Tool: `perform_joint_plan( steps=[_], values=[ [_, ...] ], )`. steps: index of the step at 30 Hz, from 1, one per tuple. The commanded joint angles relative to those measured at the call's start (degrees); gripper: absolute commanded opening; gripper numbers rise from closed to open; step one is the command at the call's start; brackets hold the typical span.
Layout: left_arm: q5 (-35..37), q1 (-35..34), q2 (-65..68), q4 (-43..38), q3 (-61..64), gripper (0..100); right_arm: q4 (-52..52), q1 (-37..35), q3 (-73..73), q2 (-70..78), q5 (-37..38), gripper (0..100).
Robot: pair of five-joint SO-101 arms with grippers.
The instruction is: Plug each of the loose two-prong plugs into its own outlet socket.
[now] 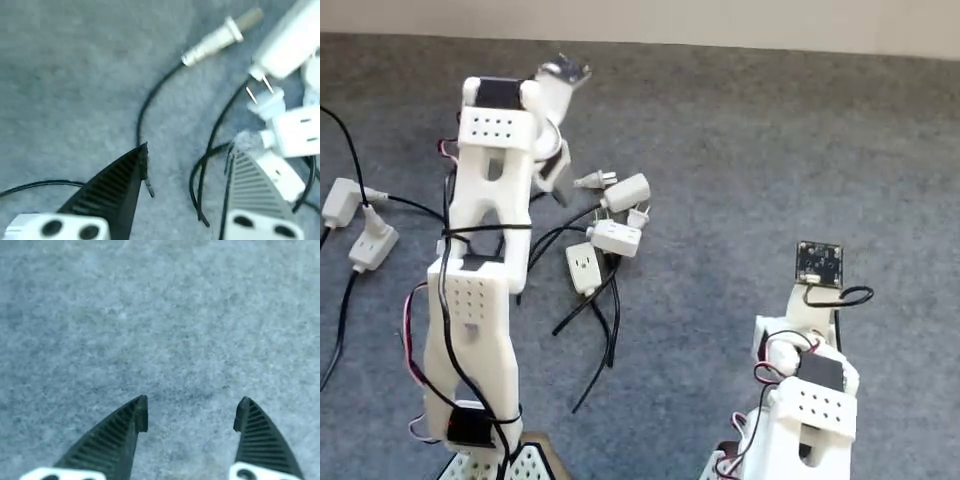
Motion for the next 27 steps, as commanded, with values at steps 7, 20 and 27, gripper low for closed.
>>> perform_joint_plan(
  steps=[7,20,27],
  values=[
    [-8.26,6.64,-11.12,-2.29,5.49,26,-1.19,-1.54,-0.40,-0.75,0.09,27.4],
    [-10.55,13.58,1.54,-21.89,7.16,26,-1.27,-3.38,-0.31,-0.75,0.09,27.4],
    [-10.64,12.79,6.29,-23.03,7.16,25,-1.27,-3.38,-0.31,-0.75,0.09,27.4]
  ],
)
